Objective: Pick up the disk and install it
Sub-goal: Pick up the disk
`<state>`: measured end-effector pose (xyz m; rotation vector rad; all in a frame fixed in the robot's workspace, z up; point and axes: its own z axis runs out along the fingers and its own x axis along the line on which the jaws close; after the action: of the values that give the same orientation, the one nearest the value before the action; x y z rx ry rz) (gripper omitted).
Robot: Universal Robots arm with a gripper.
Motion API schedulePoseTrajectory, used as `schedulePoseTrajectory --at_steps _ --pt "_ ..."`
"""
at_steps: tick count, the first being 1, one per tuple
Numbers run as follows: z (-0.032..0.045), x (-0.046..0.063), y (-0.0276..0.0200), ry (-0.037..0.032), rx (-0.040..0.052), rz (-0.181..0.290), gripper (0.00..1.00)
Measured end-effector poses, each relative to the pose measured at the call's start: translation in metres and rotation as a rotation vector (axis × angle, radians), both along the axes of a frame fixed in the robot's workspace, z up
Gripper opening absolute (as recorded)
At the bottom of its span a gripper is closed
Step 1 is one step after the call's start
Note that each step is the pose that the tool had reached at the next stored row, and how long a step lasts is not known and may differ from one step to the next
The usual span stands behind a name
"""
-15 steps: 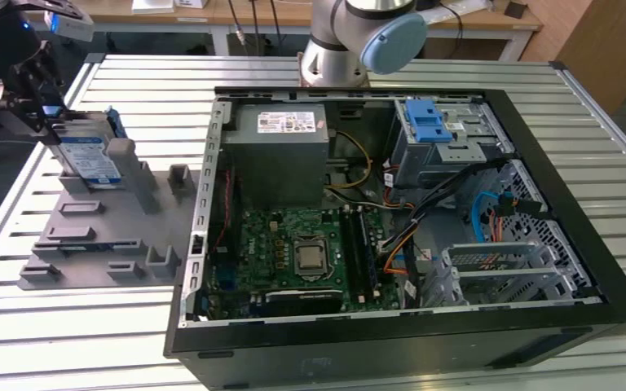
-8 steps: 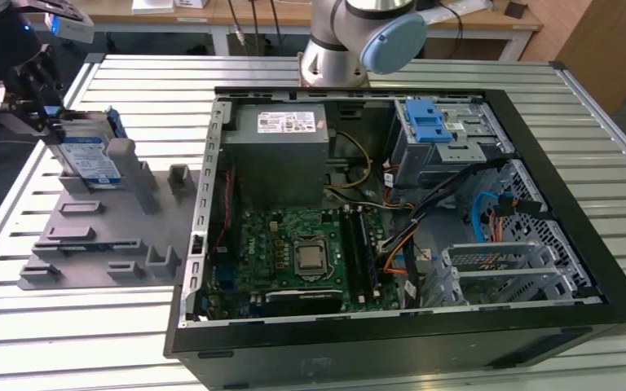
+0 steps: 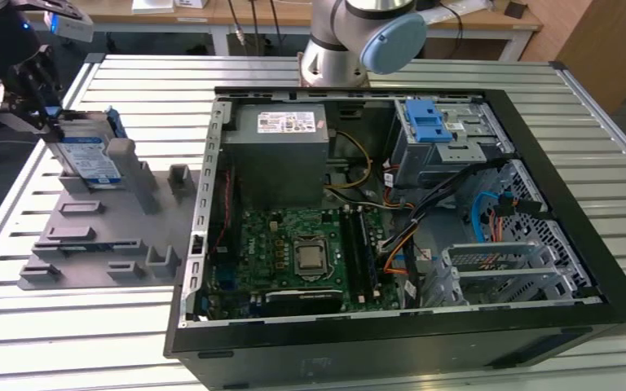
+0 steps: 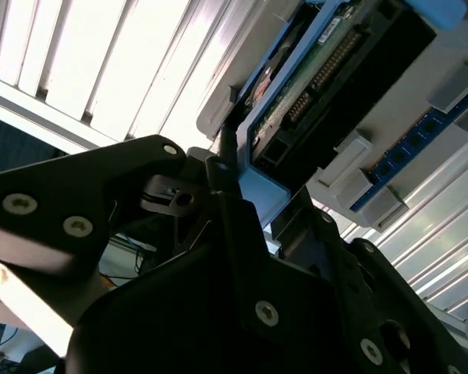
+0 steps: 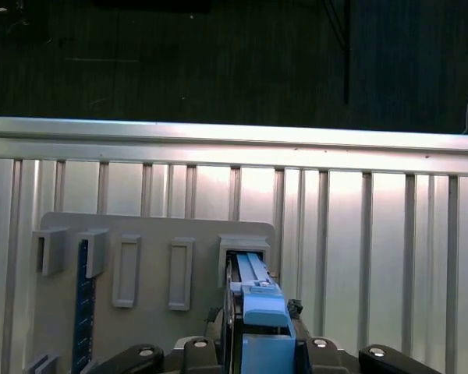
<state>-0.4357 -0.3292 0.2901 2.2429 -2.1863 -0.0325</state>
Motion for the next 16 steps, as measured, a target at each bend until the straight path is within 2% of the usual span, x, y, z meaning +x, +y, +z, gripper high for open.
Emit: schedulePoseTrajectory --at_steps 1,2,10,16 --pt "0.0 0.0 0.0 0.0 0.0 0.0 0.46" --pt "0.0 0.0 0.0 0.0 -0.0001 0.0 0.4" --pt "0.0 0.0 0.0 0.0 -0.0001 -0.003 0.37" --pt "0.0 0.0 0.0 0.0 -0.0021 -0.074 0.37"
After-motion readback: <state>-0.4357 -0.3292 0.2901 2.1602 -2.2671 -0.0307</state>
